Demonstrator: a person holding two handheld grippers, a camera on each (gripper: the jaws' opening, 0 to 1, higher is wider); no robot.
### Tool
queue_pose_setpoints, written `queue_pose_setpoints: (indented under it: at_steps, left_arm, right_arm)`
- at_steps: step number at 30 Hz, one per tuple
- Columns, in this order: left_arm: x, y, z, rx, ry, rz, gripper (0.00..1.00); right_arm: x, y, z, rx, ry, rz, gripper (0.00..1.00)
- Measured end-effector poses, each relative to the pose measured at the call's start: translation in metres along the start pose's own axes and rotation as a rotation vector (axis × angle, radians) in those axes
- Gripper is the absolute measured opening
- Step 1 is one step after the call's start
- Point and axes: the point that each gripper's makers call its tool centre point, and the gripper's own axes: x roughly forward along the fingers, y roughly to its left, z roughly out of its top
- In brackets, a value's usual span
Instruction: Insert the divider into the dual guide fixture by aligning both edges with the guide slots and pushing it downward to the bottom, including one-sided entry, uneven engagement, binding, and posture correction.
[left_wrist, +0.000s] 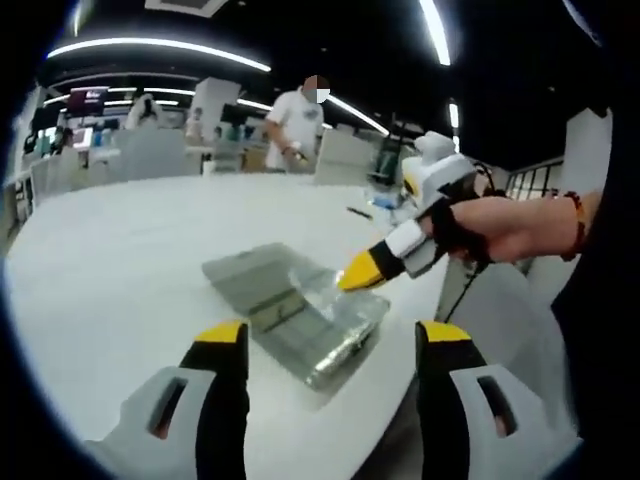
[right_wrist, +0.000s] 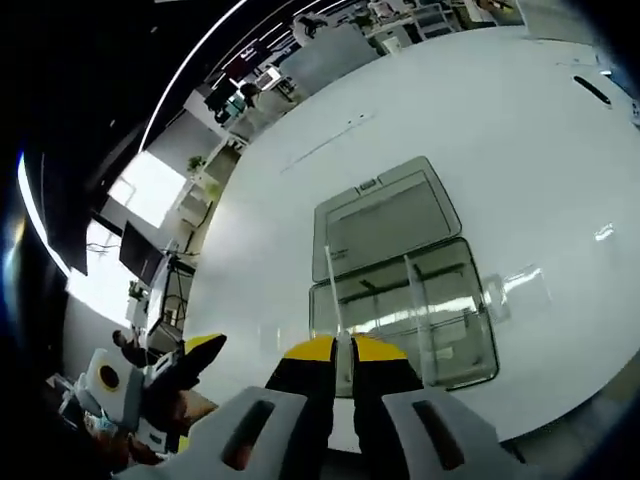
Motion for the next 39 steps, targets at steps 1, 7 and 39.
queue_pose_setpoints:
  at_steps: [1, 7, 39]
  left_arm:
    - [0.0, 0.0, -0.001, 0.0, 0.001, -0.002, 0.67]
    - [0.001, 0.003, -0.004, -0.014, 0.003, -0.011, 0.67]
    - [-0.007, 0.025, 0.009, -0.13, -0.084, 0.033, 0.66]
  right_arm:
    - [0.001, -0.002, 0.0, -0.008, 0.003, -0.008, 0.0]
    - [0.005, -0.005, -0.002, -0.02, 0.016, -0.022, 0.0]
    - [0.021, -0.011, -0.007, -0.359, 0.237, -0.158, 0.0]
